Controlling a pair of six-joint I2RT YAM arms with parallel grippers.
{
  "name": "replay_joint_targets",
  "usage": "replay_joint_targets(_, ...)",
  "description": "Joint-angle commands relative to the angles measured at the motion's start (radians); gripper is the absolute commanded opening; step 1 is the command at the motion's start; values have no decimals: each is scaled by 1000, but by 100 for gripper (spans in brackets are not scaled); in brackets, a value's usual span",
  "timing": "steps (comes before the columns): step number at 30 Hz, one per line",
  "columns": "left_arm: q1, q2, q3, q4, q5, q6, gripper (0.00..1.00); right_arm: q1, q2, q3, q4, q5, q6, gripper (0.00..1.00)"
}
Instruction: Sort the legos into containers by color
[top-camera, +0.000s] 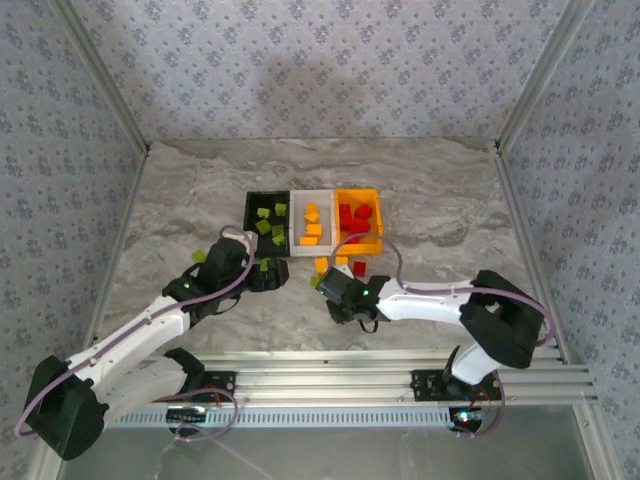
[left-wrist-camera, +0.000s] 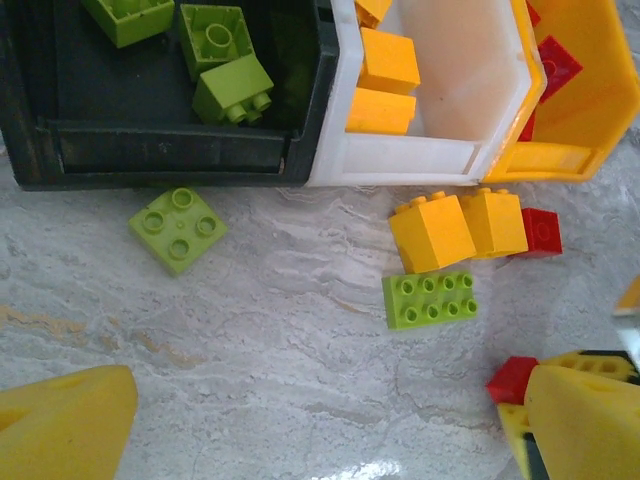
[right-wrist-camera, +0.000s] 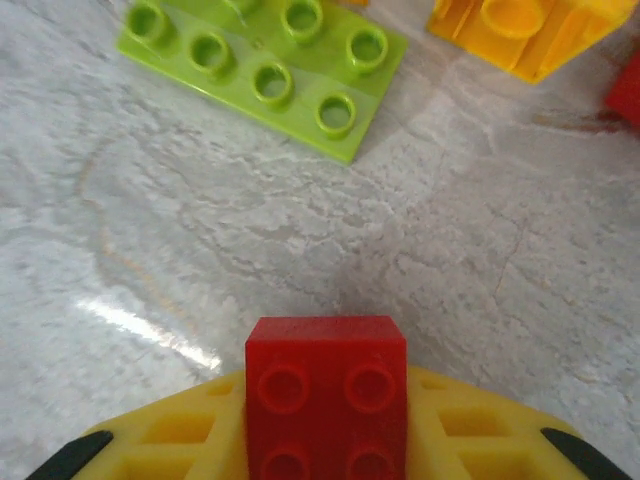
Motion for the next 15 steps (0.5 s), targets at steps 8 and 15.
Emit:
replay_joint_targets(8,-4,-27,20,-24,-55,-19,100,-207,-221,145,-55,36,-73,33)
replay_joint_targets(15,-3,-72,8,-29,-70,-30,100,-386,25,390,-40,65,-92,34)
